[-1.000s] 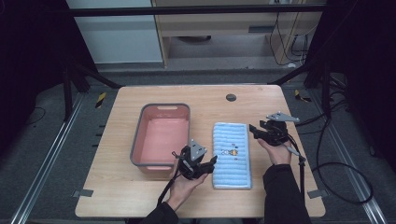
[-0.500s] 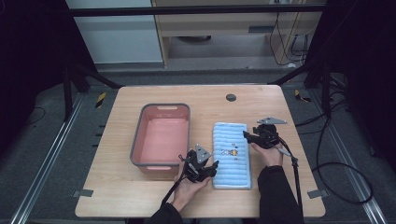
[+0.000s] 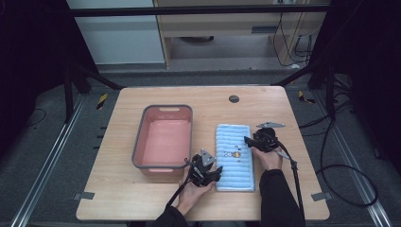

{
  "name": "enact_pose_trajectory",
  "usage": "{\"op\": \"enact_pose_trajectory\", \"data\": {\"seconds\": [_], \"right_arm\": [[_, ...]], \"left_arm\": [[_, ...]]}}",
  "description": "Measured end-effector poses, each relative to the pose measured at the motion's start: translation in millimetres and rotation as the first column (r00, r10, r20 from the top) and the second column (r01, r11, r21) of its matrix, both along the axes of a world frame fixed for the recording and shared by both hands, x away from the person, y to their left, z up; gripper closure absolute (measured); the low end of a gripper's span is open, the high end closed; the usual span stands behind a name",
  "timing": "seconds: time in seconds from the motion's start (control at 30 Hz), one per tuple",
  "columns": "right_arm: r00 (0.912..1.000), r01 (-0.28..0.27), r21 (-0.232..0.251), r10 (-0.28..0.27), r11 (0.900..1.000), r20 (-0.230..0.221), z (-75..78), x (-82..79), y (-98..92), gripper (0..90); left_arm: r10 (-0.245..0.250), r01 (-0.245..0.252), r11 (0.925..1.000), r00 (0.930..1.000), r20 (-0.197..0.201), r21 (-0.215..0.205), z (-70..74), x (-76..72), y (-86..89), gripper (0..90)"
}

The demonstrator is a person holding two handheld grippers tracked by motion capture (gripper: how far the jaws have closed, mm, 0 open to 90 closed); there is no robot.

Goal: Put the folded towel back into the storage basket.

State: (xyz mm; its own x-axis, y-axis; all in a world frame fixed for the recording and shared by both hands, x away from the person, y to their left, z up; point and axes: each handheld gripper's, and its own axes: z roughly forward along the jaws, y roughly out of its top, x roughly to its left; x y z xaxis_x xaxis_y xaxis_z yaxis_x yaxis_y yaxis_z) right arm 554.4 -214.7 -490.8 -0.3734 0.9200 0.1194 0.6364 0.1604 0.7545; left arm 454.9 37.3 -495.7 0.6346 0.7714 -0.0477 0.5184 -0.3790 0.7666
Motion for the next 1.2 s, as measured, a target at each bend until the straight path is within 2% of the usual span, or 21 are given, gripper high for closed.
{"op": "enact_pose_trajectory", "data": {"seconds": [0.17,0.3,0.43,0.5,0.57,0.7,0.83,0.97,1.2], "right_arm": [[0.9998,-0.004,0.018,0.004,1.0,-0.021,-3.3,0.6,1.8,55.7],[0.9995,-0.009,0.012,0.009,1.0,-0.032,-6.3,1.8,3.0,56.9],[0.9989,-0.005,0.017,0.006,1.0,-0.047,-9.3,2.3,3.0,57.9],[0.9989,-0.001,0.032,0.002,0.999,-0.047,-10.4,2.0,2.7,59.8],[0.999,-0.004,0.023,0.005,1.0,-0.045,-10.5,1.3,4.6,62.8],[0.9989,-0.006,0.03,0.007,1.0,-0.047,-10.7,0.6,6.7,68.2],[0.9986,-0.014,0.044,0.017,0.999,-0.051,-10.8,0.0,7.4,73.9],[0.9987,-0.022,0.043,0.024,0.999,-0.044,-10.8,-0.5,9.0,78.0],[0.9988,-0.02,0.063,0.023,0.998,-0.043,-10.3,-0.7,8.1,81.4]], "left_arm": [[0.001,-0.001,1.0,1.0,-0.001,0.001,-5.0,-1.3,-1.5,53.5],[0.002,-0.002,0.9999,1.0,-0.002,0.014,-6.3,-1.7,-2.9,54.7],[0.005,-0.005,1.0,0.9998,-0.017,0.002,-7.6,-1.2,-4.1,57.0],[0.006,-0.006,1.0,0.9998,-0.017,-0.005,-8.3,-1.6,-5.1,58.9],[0.005,-0.005,1.0,0.9998,-0.02,-0.004,-8.3,-2.1,-6.0,61.1],[-0.001,0.0,0.9997,0.999,-0.045,-0.024,-8.0,-0.3,-5.6,66.0],[-0.01,0.009,0.9995,0.9986,-0.051,-0.029,-7.8,-0.6,-6.5,71.3],[-0.016,0.016,0.9999,0.999,-0.042,-0.004,-6.5,-2.2,-10.0,77.0],[-0.017,0.017,0.9998,0.9996,-0.023,-0.004,-7.1,-4.0,-11.0,84.6]]}}
